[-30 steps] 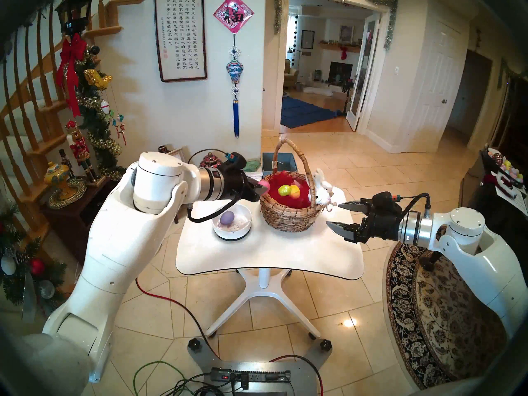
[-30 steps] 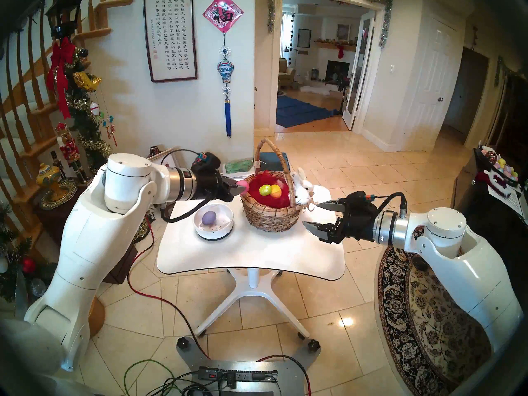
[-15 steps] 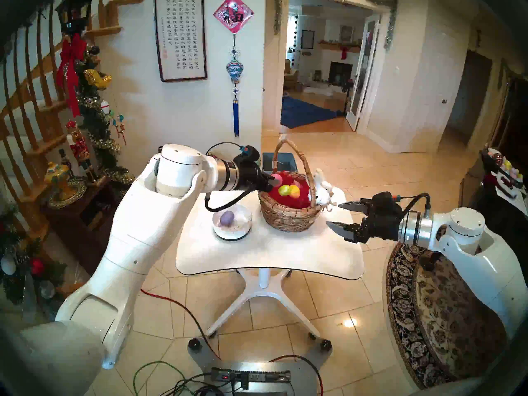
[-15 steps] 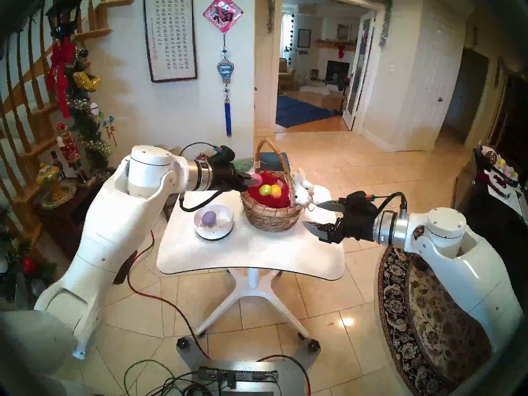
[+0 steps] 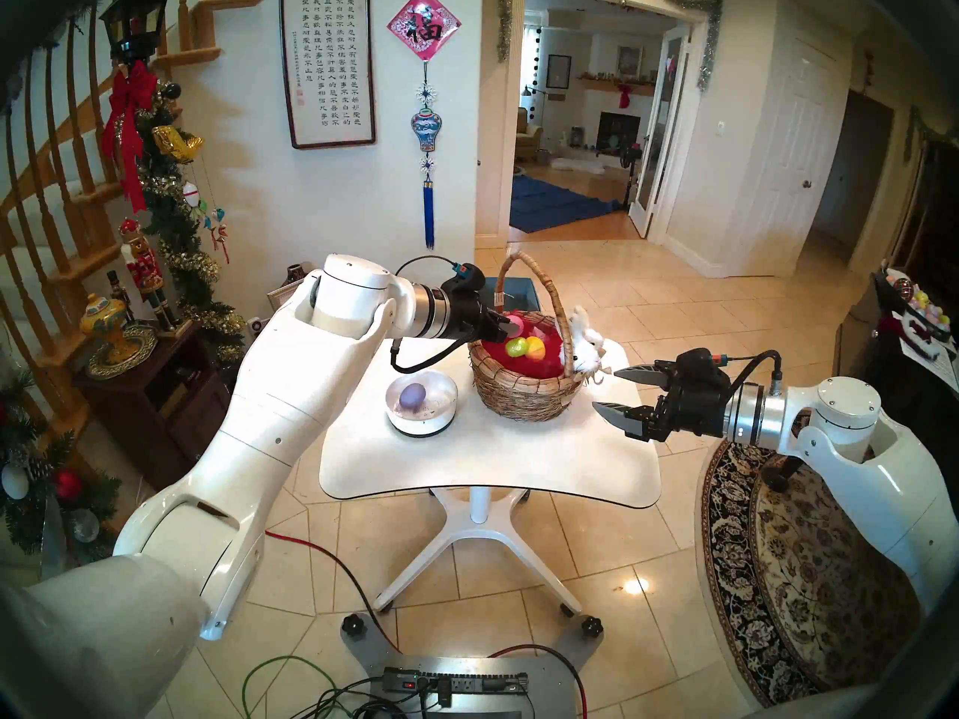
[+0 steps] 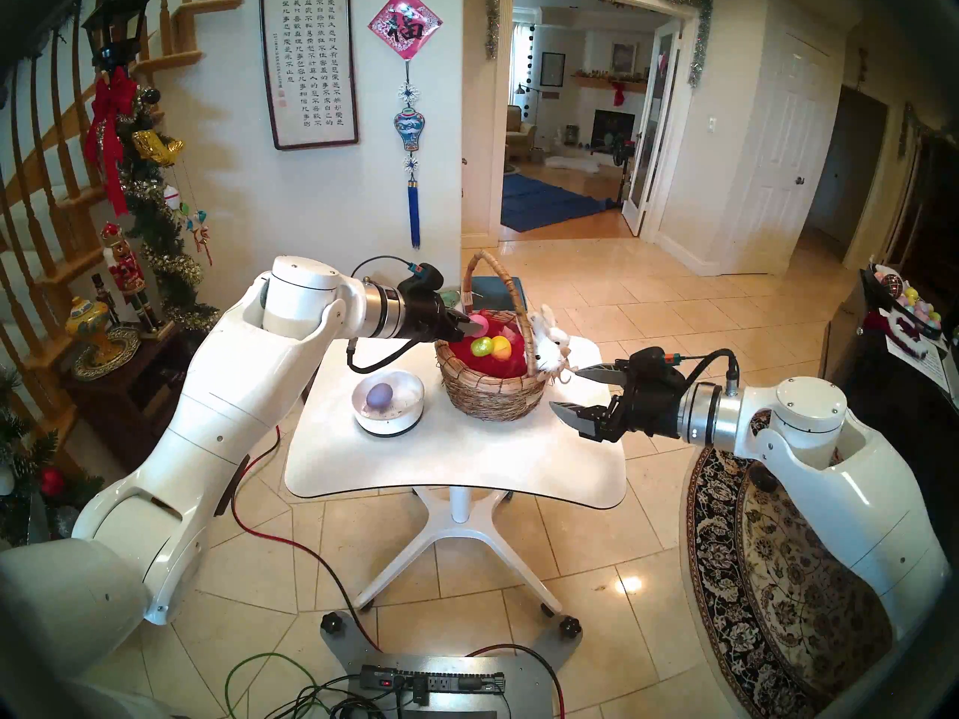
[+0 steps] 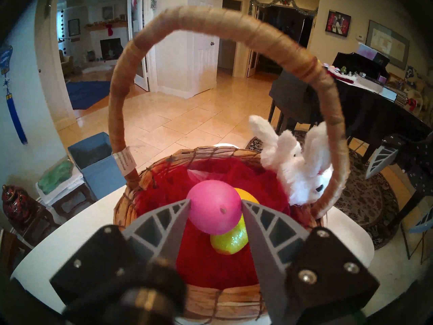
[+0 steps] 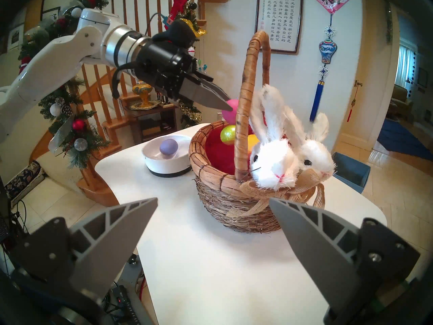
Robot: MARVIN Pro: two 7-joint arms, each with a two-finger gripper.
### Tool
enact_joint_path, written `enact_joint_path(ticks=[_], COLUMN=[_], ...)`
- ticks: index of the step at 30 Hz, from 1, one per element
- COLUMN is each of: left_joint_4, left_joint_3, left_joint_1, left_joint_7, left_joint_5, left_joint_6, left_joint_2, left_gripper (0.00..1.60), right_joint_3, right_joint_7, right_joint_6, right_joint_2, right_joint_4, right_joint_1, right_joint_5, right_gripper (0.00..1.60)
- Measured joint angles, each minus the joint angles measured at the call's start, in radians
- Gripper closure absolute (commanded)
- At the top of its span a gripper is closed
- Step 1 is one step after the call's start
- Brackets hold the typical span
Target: Put easter egg into basket
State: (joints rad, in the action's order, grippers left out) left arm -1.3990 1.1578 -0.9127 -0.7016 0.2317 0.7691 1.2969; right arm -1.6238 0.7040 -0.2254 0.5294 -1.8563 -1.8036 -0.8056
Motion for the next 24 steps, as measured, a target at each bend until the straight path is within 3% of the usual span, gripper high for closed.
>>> enact_joint_path(ticks=[2,15,24], left_joint_4=[0.027,0.098,0.097], left_joint_3=[-0.007,-0.028,-0.020], left_joint_1=[0.009,0.036,0.039], left_joint_7=[-0.005,-0.026,-0.031], left_joint_5=[-0.004,-0.019,-0.017], left_joint_6=[-0.011,-0.065,-0.085], left_joint_2=[0.004,0.019,0.026], left_gripper=[0.65,0.60,0.24], right_joint_3=[0.000,0.000,0.000], right_joint_7=[0.000,0.000,0.000], right_joint_6=[0.000,0.000,0.000], right_joint_2=[0.000,0.000,0.000], right_joint_4=[0.000,0.000,0.000], right_joint_1=[0.000,0.000,0.000], right_joint_5=[0.000,0.000,0.000], right_gripper=[0.00,0.00,0.00])
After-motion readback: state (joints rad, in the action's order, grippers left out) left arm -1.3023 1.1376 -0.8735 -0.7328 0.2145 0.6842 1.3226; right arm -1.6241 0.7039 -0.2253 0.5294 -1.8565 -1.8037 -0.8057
